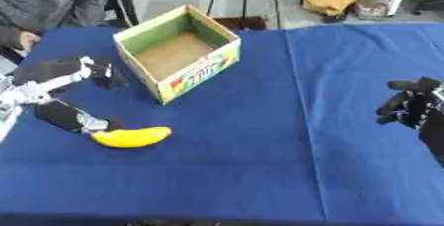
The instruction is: Pick up objects on the table and place them in the box.
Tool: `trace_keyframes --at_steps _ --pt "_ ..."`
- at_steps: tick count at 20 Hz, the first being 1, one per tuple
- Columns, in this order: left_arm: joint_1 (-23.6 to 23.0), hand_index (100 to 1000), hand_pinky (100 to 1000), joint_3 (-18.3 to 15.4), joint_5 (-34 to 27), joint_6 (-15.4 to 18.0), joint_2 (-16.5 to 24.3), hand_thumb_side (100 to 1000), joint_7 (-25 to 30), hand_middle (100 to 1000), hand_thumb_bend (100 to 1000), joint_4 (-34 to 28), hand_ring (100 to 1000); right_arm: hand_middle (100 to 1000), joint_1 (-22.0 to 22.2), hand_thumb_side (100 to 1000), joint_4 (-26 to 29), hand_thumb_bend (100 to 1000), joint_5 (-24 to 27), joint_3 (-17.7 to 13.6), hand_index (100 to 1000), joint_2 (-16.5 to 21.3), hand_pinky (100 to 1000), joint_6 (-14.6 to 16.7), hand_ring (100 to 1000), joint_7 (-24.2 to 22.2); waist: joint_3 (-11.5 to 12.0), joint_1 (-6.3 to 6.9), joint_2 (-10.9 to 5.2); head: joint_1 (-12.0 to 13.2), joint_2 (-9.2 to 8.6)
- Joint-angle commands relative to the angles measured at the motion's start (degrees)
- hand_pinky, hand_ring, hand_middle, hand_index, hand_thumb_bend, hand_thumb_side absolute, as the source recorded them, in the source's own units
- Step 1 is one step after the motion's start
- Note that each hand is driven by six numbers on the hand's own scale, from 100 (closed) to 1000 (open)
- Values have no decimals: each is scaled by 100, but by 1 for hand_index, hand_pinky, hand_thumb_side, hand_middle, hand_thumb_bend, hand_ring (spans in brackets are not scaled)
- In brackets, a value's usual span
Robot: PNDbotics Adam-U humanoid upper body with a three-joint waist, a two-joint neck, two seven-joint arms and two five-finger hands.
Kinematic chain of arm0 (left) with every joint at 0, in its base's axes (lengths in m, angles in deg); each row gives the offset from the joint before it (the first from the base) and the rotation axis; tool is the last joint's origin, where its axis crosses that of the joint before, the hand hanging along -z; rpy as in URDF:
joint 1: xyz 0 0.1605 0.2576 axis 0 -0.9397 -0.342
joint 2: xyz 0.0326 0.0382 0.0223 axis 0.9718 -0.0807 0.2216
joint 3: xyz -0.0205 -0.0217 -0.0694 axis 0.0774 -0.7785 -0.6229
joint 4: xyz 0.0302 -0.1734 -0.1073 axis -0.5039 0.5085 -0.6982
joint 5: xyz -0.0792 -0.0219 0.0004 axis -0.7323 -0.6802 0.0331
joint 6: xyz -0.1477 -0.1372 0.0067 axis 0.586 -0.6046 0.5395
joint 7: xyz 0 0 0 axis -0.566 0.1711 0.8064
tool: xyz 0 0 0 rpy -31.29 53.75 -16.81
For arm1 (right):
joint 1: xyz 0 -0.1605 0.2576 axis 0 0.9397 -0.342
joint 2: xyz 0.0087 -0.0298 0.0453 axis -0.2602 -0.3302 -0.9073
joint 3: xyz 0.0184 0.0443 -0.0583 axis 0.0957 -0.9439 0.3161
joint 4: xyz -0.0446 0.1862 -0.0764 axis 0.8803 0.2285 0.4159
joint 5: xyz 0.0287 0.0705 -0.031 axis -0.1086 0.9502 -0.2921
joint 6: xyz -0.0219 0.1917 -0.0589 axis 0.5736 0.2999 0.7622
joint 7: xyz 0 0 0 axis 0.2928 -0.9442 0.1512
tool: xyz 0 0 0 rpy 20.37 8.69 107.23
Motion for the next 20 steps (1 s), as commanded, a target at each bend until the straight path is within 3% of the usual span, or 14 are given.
trace_keyframes --at_steps 1,7,20 --pt "105 767 644 98 433 -7 172 585 58 654 592 130 626 524 -37 874 108 100 -1 -9 787 90 586 10 611 -21 -16 -2 -60 19 29" --pt "202 758 627 317 1014 19 51 599 29 634 612 567 611 524 -43 877 106 100 0 -4 787 85 587 9 611 -25 -33 -2 -55 31 29" --pt "408 753 623 529 1336 200 -99 611 246 630 638 1041 609 524 -48 880 101 100 1 6 787 72 586 6 611 -35 -65 7 -54 50 29"
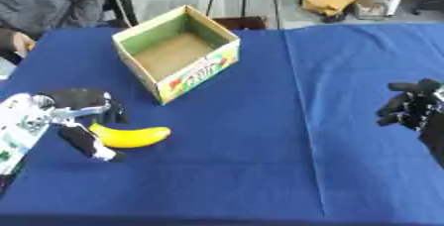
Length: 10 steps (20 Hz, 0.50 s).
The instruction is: Pick up objects on the table and place them in the box.
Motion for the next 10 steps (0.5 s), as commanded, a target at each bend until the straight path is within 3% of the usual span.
trace_keyframes --at_steps 1,6,10 --pt "128 753 622 -7 95 28 88 610 41 631 638 55 609 524 -46 881 100 100 0 -26 787 72 586 9 611 -10 -9 0 -55 7 29" --pt "206 754 625 -22 328 -13 -13 584 -107 636 627 208 614 524 -48 881 99 100 2 -27 787 69 587 11 611 -8 -17 -2 -53 3 29" --pt "283 754 626 -18 519 -46 -138 547 -282 638 566 368 614 524 -47 882 97 100 3 -26 787 61 587 9 610 -10 -17 -6 -51 3 29"
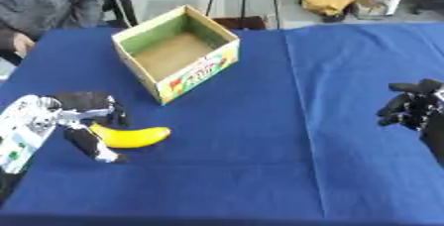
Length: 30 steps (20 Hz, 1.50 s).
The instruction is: Pick up objects on the table and place them in the box.
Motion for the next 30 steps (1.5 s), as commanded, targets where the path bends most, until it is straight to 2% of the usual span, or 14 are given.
trace_keyframes --at_steps 1,6,12,16,18,19,21,24,30 --pt "116 754 626 -30 157 -11 35 542 -130 637 561 80 614 524 -48 880 98 100 4 -26 787 61 587 10 610 -10 -8 -13 -51 3 29" --pt "172 755 628 4 341 31 -42 543 -200 639 571 269 616 524 -50 883 97 100 7 -27 787 59 587 10 610 -11 -7 -17 -51 12 29" --pt "204 751 623 19 446 70 -98 519 -278 626 495 415 605 524 -55 882 97 100 7 -26 787 58 587 11 610 -13 -9 -21 -47 16 29" --pt "207 742 622 25 431 84 -120 485 -286 611 419 464 590 524 -59 882 97 100 8 -23 787 54 587 10 610 -14 -11 -21 -46 19 29" --pt "207 731 619 28 416 89 -128 464 -275 601 347 483 583 524 -60 882 97 100 8 -23 787 53 587 10 610 -16 -13 -21 -46 23 29" --pt "206 724 615 26 403 84 -131 451 -276 593 277 491 575 524 -61 882 97 100 8 -24 787 53 587 10 610 -16 -15 -21 -46 23 29" --pt "205 720 614 23 376 64 -132 440 -292 589 243 499 572 524 -62 882 96 100 7 -25 787 53 587 11 610 -15 -17 -21 -45 23 29" --pt "206 699 608 13 316 42 -124 392 -290 572 117 491 559 524 -61 883 94 100 5 -25 787 54 587 10 610 -15 -20 -18 -44 27 29" --pt "211 688 605 -33 192 26 -35 370 -220 563 100 378 553 524 -58 882 94 100 3 -25 787 57 587 11 610 -16 -27 -10 -49 30 29"
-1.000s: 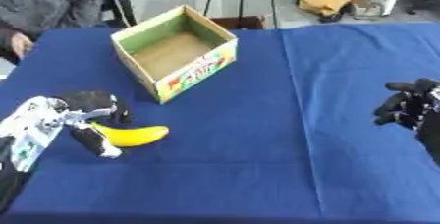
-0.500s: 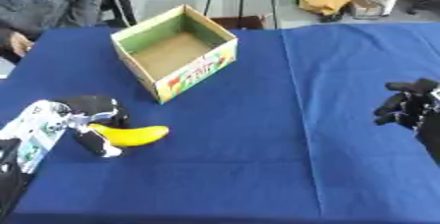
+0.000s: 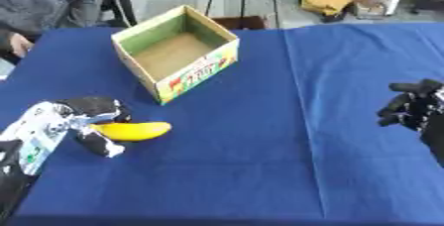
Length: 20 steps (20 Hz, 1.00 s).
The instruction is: Pick up objects on the table and place them in the box.
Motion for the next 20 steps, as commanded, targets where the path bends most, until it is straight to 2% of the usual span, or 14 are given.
trace_keyframes --at_steps 1,11,20 --pt "92 687 604 -81 -81 -10 240 366 37 562 100 -172 552 524 -54 882 94 100 3 -27 787 58 587 11 610 -13 -3 0 -57 22 29" --pt "345 688 610 -133 -424 47 777 327 74 565 100 -432 559 524 -50 881 90 100 -1 -20 787 74 587 9 610 -22 -16 16 -75 27 29" --pt "1097 691 619 -20 -1050 282 1380 273 31 569 100 -217 567 523 -56 891 81 100 -15 18 787 99 587 -1 610 -56 -70 44 -71 78 29"
